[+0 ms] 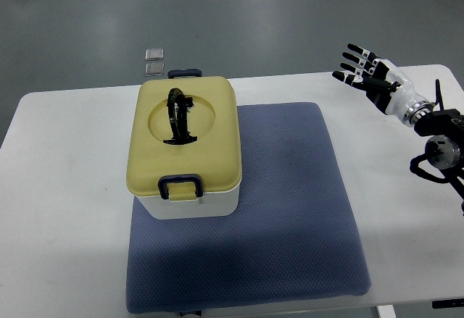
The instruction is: Open white storage box with right hand
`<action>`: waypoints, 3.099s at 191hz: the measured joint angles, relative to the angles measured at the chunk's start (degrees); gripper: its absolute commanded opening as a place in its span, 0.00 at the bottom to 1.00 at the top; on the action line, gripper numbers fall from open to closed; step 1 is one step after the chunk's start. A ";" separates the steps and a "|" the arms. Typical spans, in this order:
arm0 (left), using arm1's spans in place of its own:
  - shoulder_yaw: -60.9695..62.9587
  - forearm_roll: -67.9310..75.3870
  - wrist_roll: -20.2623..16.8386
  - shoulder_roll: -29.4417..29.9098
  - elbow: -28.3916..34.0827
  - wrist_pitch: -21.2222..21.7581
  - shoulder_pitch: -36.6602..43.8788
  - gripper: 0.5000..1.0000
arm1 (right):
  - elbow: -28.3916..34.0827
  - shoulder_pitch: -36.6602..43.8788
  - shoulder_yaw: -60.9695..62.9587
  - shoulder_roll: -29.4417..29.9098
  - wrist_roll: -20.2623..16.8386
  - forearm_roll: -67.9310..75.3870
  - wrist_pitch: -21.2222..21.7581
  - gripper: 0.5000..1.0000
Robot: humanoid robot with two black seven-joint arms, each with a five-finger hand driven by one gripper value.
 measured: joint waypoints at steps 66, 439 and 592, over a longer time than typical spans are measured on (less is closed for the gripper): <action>0.00 0.00 0.00 0.00 0.00 0.00 0.00 1.00 | 5.52 1.44 -0.10 -3.85 0.28 -22.23 1.85 0.86; 0.00 0.00 0.00 0.00 0.00 0.00 0.00 1.00 | 25.62 32.84 -17.86 -18.34 7.56 -44.01 11.14 0.85; 0.00 -0.01 0.00 0.00 0.00 0.00 0.00 1.00 | 26.84 49.23 -45.90 -11.54 13.01 -44.55 -4.32 0.85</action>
